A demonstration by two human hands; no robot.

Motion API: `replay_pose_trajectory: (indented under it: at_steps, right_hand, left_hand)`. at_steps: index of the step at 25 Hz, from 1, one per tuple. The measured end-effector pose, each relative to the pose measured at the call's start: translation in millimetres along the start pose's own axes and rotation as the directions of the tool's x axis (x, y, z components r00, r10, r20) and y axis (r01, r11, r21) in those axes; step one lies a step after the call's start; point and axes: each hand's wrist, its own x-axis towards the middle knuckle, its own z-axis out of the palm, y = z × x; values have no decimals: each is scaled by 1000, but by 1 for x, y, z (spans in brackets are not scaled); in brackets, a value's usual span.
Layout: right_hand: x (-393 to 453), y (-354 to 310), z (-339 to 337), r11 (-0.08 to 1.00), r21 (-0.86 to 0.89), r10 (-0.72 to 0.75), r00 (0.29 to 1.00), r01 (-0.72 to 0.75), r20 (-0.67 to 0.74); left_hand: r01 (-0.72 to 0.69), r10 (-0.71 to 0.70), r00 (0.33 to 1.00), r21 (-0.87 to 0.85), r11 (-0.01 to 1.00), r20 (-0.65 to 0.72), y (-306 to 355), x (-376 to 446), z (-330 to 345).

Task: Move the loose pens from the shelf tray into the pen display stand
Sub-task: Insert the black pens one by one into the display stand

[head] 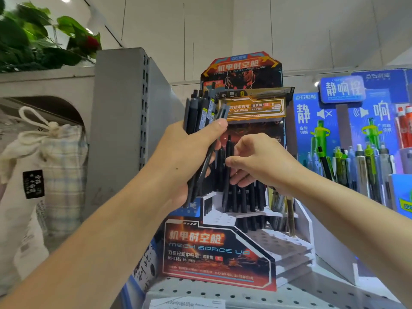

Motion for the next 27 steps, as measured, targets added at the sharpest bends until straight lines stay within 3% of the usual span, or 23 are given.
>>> replay_pose_trajectory:
  at_steps: [9, 17, 23, 25, 27]
  right_hand:
    - [3, -2, 7, 999, -27, 42, 993, -40, 114]
    - [4, 6, 17, 979, -131, 187, 943, -155, 275]
    - [0, 0, 9, 974, -210, 146, 951, -89, 271]
    - [1, -4, -2, 993, -118, 46, 978, -22, 205]
    - [0, -8, -16, 983, 184, -50, 988, 22, 149]
  left_hand:
    - [46, -46, 999, 32, 998, -1, -6, -3, 4]
    - [55, -54, 998, 54, 997, -13, -8, -8, 3]
    - [71, -71, 997, 73, 995, 1, -14, -12, 4]
    - [69, -71, 997, 76, 995, 23, -14, -13, 5]
    - [62, -65, 997, 72, 996, 42, -14, -15, 7]
